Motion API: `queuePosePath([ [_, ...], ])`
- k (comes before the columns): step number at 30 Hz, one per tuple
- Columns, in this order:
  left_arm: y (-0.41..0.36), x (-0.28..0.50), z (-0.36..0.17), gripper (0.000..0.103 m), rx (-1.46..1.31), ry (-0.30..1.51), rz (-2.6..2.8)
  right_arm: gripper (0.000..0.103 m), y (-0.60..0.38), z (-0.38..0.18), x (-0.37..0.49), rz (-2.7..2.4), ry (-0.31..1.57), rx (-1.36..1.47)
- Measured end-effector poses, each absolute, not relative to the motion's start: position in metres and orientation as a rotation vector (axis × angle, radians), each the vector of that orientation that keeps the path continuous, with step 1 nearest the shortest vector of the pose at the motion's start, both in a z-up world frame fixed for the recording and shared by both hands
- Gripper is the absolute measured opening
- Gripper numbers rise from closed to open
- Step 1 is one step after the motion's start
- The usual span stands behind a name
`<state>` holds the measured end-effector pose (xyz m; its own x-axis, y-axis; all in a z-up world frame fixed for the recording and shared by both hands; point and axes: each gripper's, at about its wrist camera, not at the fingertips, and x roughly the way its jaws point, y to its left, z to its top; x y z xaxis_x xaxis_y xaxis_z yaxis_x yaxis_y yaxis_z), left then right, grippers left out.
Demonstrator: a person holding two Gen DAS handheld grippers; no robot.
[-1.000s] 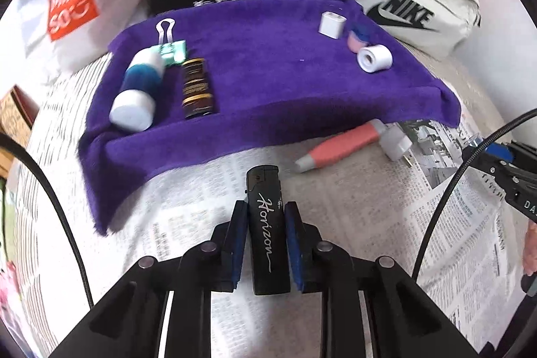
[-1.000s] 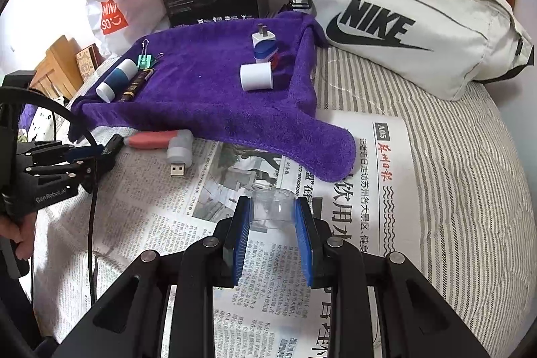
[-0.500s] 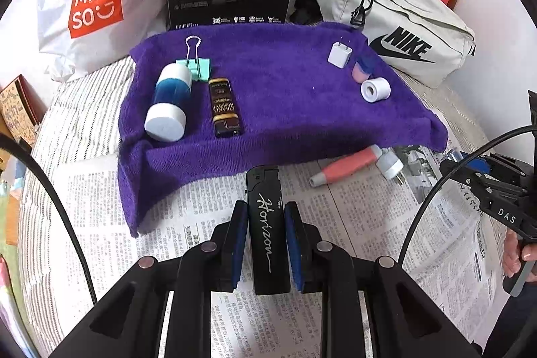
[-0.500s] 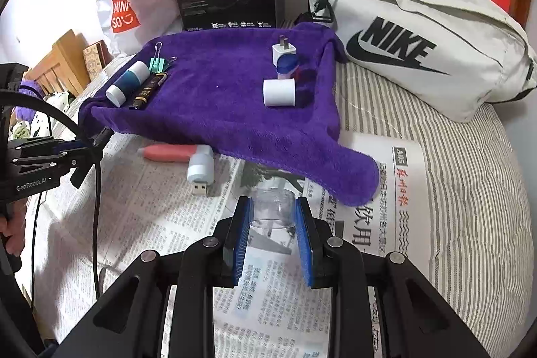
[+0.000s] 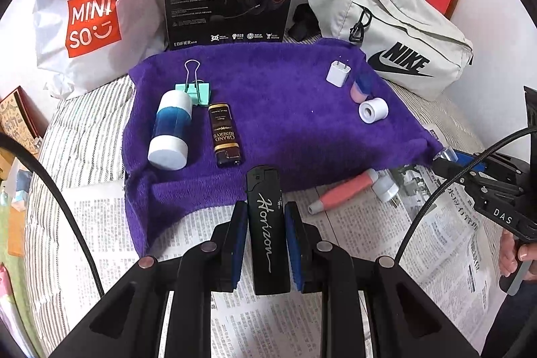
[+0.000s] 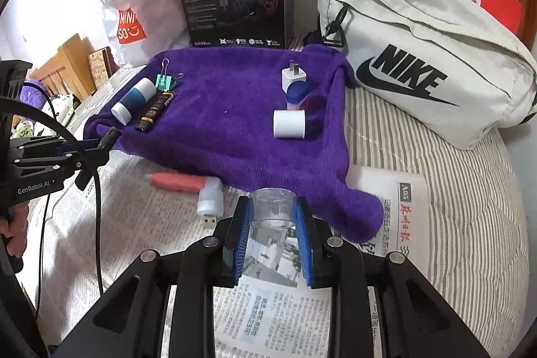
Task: Organize rigid objects
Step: 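Set the Horizon tube beside the Grand Reserve tube while the right gripper places the cup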
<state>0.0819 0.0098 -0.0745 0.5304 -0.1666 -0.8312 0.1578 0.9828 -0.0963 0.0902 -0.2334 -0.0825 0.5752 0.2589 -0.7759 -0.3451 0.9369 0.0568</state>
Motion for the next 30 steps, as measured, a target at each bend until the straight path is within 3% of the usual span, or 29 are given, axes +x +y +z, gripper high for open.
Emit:
queuePosePath([
  [30,0.015,0.124,-0.066,0.022,-0.027,0.989,-0.220,0.027,-0.220,-0.080,0.134,0.366,0.904,-0.101],
])
